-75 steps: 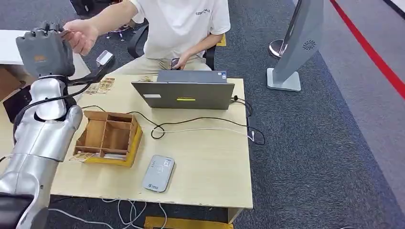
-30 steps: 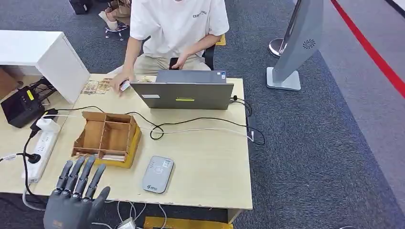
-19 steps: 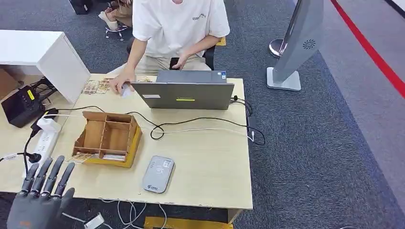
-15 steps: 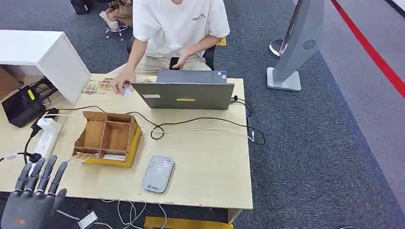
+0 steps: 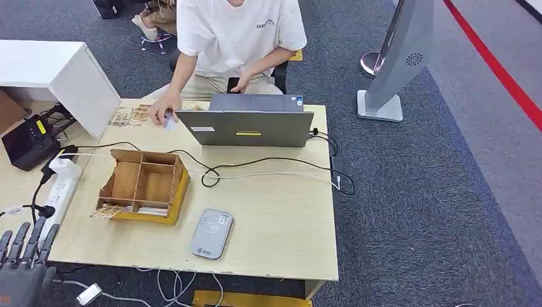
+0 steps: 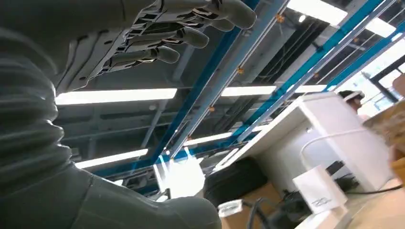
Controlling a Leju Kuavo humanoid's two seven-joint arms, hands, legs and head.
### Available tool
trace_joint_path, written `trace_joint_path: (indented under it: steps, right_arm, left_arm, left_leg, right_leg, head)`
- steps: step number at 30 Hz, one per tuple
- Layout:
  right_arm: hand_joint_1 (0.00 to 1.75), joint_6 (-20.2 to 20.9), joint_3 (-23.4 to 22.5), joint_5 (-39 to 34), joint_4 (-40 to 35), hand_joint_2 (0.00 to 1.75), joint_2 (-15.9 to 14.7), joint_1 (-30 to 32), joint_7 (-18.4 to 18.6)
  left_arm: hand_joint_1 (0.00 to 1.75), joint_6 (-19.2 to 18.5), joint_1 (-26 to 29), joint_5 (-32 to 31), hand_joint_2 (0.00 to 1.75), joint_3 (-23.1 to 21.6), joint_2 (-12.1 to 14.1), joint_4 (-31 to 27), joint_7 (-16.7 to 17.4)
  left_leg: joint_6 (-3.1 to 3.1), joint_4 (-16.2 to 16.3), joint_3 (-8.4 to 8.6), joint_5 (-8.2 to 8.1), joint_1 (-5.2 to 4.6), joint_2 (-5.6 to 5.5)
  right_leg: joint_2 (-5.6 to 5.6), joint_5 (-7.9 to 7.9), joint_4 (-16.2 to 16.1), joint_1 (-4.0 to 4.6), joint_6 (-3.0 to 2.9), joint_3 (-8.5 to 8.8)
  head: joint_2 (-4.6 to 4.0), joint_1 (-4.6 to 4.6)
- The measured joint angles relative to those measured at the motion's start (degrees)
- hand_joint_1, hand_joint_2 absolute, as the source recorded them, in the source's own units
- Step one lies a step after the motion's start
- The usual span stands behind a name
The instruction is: Pass the card to the sensor for recognition and then transmit it.
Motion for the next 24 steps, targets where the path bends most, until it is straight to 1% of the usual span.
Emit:
trace_joint_path:
  steps: [6,8,9,11,12,15,18,20,24]
  right_arm:
    - [0.0,0.0,0.0,0.1,0.0,1.75,0.0,0.0,0.0]
    - [0.0,0.0,0.0,0.7,0.0,1.75,0.0,0.0,0.0]
    - [0.0,0.0,0.2,0.8,0.0,1.75,0.0,0.0,0.0]
    - [0.0,0.0,0.2,0.8,0.0,1.75,-0.1,0.0,0.0]
    - [0.0,0.0,0.3,1.6,0.0,1.75,-0.1,-0.1,0.0]
    - [0.0,0.0,0.5,2.0,0.0,1.75,-0.1,-0.1,0.0]
    - [0.0,0.0,0.6,2.8,0.0,1.75,-0.1,-0.4,0.0]
    - [0.0,0.0,0.7,2.9,0.0,1.75,-0.1,-0.5,0.5]
    - [0.0,0.0,1.1,3.8,0.0,1.75,-0.1,-0.6,1.2]
  left_arm:
    - [0.0,0.0,-0.2,0.0,1.75,0.5,-0.2,0.4,-0.1]
    - [0.0,0.0,-1.3,0.0,1.75,1.7,-0.9,2.2,-0.6]
    - [0.0,0.0,-2.4,0.0,1.75,1.9,-1.5,3.9,-0.7]
    - [0.0,0.0,-3.3,0.0,1.75,2.4,-2.1,5.3,-1.0]
    - [0.0,0.0,-5.2,0.0,1.75,2.2,-2.8,6.1,-0.6]
    - [0.0,0.0,-8.8,0.0,1.75,-0.9,-3.1,7.4,4.4]
    - [0.0,0.0,-12.6,0.0,1.75,-6.5,-3.1,9.5,8.9]
    - [0.0,0.0,-14.8,0.0,1.75,-10.0,-3.3,10.9,10.9]
    - [0.0,0.0,-18.6,0.0,1.75,-15.2,-3.9,13.6,12.1]
  left_leg:
    - [0.0,0.0,0.0,0.0,0.0,0.0]
    - [0.0,0.0,0.01,0.0,0.0,-0.02]
    - [0.0,0.0,0.02,0.0,0.0,-0.05]
    - [-0.03,0.0,0.03,0.03,0.0,-0.06]
    - [-0.03,0.0,0.03,0.03,0.0,-0.1]
    - [-0.03,0.0,0.03,0.03,0.0,-0.15]
    - [-0.03,0.0,0.05,0.07,0.0,-0.14]
    - [-0.03,0.0,0.06,0.08,0.0,-0.13]
    - [-0.03,0.0,0.06,0.08,0.0,-0.13]
  right_leg:
    - [0.0,0.0,0.0,0.0,0.0,0.0]
    - [-0.03,0.0,0.0,0.0,0.0,0.0]
    - [-0.07,0.0,0.0,0.0,0.0,0.02]
    - [-0.06,0.0,0.0,0.0,0.0,0.01]
    - [-0.1,0.0,0.0,0.0,0.0,-0.01]
    - [-0.16,0.01,0.0,-0.01,0.0,0.01]
    - [-0.19,0.07,0.0,-0.01,-0.02,0.06]
    - [-0.17,0.11,0.0,-0.01,-0.04,0.06]
    - [-0.16,0.12,0.0,-0.01,-0.03,0.04]
  head:
    - [0.0,0.0]
    - [0.0,-0.02]
    - [0.0,0.0]
    - [0.0,-0.02]
    - [0.0,-0.02]
    - [0.0,-0.02]
    - [0.0,0.0]
    - [0.0,0.0]
    - [0.0,-0.02]
